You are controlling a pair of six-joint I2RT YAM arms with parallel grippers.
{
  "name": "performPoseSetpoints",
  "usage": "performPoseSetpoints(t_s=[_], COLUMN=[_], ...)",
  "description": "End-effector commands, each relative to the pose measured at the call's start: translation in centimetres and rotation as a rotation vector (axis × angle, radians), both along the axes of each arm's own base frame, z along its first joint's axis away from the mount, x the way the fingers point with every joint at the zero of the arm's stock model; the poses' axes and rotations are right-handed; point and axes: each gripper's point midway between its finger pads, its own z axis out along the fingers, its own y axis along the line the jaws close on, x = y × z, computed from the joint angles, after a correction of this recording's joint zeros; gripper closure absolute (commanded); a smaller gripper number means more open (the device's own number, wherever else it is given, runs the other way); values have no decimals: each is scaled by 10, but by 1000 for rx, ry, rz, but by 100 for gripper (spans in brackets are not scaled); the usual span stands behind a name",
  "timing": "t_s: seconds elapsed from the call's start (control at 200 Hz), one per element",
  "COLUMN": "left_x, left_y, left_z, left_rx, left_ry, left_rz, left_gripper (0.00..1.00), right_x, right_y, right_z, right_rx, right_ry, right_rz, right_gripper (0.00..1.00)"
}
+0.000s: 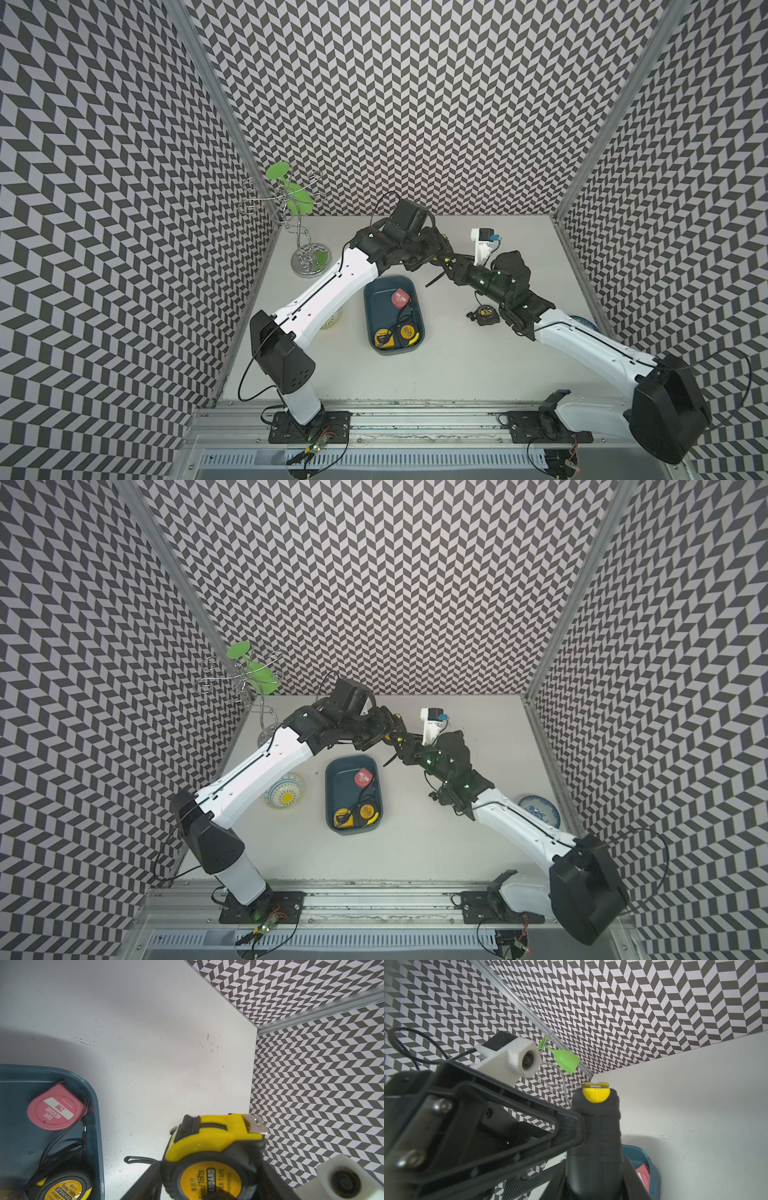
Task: Take the tape measure out of the storage box
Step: Place the tape measure at the center of the board.
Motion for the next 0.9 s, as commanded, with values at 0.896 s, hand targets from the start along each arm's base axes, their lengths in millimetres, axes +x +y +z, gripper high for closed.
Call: performPoseSetpoints(t_s=[0.896], left_x=[-39], left_y=[88], left_z=[-55], left_rx=[260], left_ry=[-46], left_rz=[7], left_gripper=[0], right_x=[49], right_y=[-33], right_z=[-183], right_rx=[56], right_ry=[556], right_rz=[-9], right_gripper=[80])
